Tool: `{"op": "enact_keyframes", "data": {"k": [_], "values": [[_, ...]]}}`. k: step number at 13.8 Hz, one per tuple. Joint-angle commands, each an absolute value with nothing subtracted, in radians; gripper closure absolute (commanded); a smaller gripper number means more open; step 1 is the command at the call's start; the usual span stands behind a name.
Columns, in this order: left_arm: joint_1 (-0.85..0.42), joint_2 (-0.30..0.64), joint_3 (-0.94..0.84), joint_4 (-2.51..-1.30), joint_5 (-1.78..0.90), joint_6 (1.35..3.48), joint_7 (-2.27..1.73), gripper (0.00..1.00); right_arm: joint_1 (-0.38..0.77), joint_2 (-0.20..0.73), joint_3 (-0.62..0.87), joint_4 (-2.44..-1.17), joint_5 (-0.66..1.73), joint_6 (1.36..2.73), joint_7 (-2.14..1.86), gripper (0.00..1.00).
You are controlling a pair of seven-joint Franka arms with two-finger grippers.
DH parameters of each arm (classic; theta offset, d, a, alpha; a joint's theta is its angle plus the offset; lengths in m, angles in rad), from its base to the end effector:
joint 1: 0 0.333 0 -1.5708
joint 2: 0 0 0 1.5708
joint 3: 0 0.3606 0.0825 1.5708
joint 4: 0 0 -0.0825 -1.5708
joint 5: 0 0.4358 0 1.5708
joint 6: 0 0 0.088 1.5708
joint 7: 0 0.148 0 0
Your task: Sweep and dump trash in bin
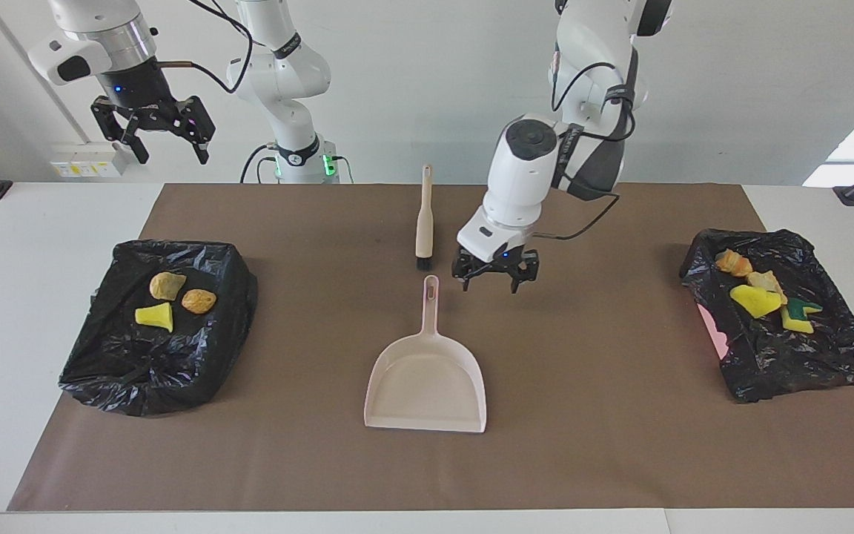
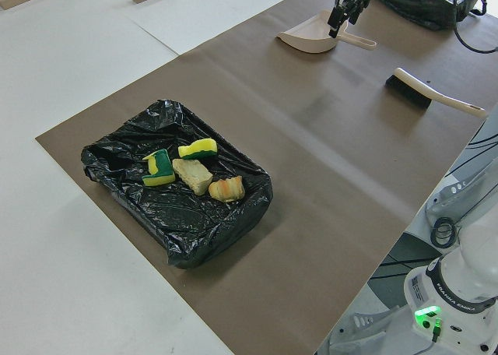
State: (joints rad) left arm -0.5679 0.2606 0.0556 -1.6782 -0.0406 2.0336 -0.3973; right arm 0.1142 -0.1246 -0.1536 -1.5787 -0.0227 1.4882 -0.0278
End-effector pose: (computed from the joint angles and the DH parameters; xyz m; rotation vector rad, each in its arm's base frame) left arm 0.6160 -0.3541 0.4416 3.0730 -0.1556 0.1162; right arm 0.5530 -0.0314 0.6879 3.1365 -0.0204 0.0510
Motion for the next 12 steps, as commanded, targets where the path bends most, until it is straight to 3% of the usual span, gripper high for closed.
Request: {"op": "enact_keyframes", "data": {"k": [1,5,8,12], "values": [[-0.450,0.135,0.046,-1.764,-0.028,1.984,-0.232,0.00,0.115,-0.147,-0.144,-1.598,0.004,1.467,-0.006,0.00],[-0.231,0.046,0.048,-1.741,-0.029,1.890,0.085,0.00,0.107,-0.144,-0.149,-1.591,0.019,1.454,0.005,0.00],[-0.109,0.041,0.051,-1.642,-0.029,1.772,0.257,0.00,0.107,-0.144,-0.147,-1.589,0.020,1.454,-0.002,0.00],[-0.057,0.041,0.055,-1.477,-0.029,1.545,0.273,0.00,0.114,-0.146,-0.144,-1.594,-0.012,1.456,-0.006,0.00]]}}
